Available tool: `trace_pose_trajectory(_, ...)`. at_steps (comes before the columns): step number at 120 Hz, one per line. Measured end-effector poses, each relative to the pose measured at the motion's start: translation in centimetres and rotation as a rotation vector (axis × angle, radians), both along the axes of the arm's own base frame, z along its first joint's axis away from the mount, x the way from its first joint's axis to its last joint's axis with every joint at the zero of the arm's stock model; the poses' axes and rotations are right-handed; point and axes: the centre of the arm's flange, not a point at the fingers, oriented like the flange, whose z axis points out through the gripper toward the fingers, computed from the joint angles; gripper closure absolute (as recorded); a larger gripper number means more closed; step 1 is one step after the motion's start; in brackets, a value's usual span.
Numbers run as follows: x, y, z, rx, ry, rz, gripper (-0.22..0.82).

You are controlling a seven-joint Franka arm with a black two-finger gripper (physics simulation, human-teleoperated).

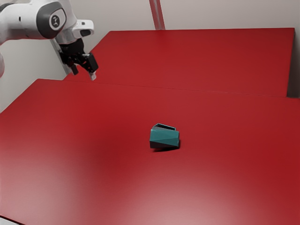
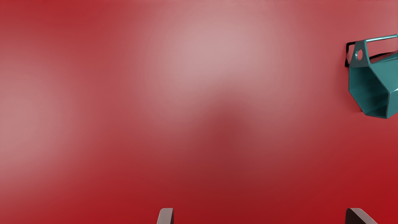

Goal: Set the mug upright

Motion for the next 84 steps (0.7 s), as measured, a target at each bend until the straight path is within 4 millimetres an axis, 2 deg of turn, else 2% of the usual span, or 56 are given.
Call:
trace_pose_trajectory(17,0.2,0.1,-0.3,-0.025,-0.036,-0.004,0.00)
trace_pose_trajectory(26,0.2,1.3,-0.7,-0.048,-0.047,0.021,0.00)
trace_pose_trajectory(40,-1.0,4.9,-4.6,-0.080,-0.052,0.088,0.00)
trace_pose_trajectory(52,-0.7,6.8,-7.4,-0.129,-0.109,0.131,0.00)
trace_pose_trajectory(60,-0.4,6.5,-8.9,-0.205,-0.162,0.135,0.00)
trace_pose_trajectory(73,-0.2,4.4,-11.1,-0.349,-0.249,0.112,0.00)
trace_pose_trajectory(84,-1.4,2.8,-13.4,-0.411,-0.283,0.067,0.00)
